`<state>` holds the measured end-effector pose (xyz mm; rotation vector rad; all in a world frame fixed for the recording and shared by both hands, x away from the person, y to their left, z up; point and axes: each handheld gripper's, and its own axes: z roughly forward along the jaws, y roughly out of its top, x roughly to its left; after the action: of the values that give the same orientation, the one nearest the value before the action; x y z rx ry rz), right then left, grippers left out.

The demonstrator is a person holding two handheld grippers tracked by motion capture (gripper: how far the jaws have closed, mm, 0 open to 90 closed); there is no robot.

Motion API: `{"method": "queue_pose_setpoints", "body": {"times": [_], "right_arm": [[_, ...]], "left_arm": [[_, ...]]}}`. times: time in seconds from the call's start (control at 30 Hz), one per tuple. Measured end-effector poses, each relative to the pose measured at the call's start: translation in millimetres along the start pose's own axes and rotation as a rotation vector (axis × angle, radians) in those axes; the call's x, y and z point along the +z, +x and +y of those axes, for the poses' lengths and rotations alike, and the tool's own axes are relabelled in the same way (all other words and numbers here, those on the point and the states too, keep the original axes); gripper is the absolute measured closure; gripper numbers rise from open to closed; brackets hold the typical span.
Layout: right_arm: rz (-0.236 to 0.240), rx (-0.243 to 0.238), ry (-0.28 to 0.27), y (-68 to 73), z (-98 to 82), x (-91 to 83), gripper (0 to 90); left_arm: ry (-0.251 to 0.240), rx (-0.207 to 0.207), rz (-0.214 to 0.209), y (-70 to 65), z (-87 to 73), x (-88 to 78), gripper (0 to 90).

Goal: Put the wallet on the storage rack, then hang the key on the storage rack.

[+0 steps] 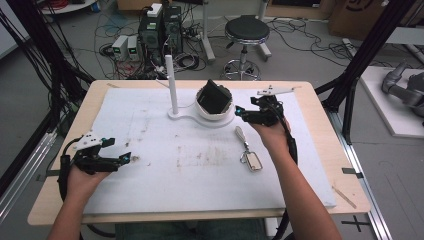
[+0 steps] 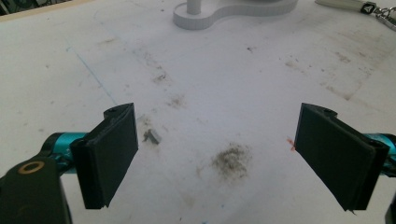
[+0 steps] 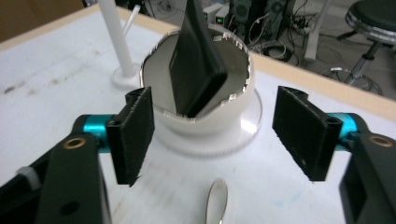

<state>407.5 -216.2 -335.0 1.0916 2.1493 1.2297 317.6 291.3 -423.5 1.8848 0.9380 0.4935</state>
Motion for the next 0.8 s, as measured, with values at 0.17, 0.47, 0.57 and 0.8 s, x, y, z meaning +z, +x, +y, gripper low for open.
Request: {"method": "queue_pose_setpoints", "body": {"times": [0.17,0.47,0.57,0.8], "right_arm": [[0.000,0.000,0.006,3.1,-24.2,-9.8,24.5],[-0.007,0.040,0.041,-0.5,-62.6,-16.4,21.9],[-0.008,0.042,0.048,-0.4,-66.6,-16.0,21.9],[-0.015,0.039,0.095,3.4,-76.7,-7.8,21.9]], "left_arm": [[0.010,0.013,-0.014,-2.6,4.9,10.6,13.6],[-0.005,0.011,-0.009,-2.9,6.7,9.0,13.6],[-0.008,0.013,-0.009,-2.9,7.0,8.0,13.6],[-0.008,0.014,-0.007,-2.8,4.7,4.8,13.6]]}}
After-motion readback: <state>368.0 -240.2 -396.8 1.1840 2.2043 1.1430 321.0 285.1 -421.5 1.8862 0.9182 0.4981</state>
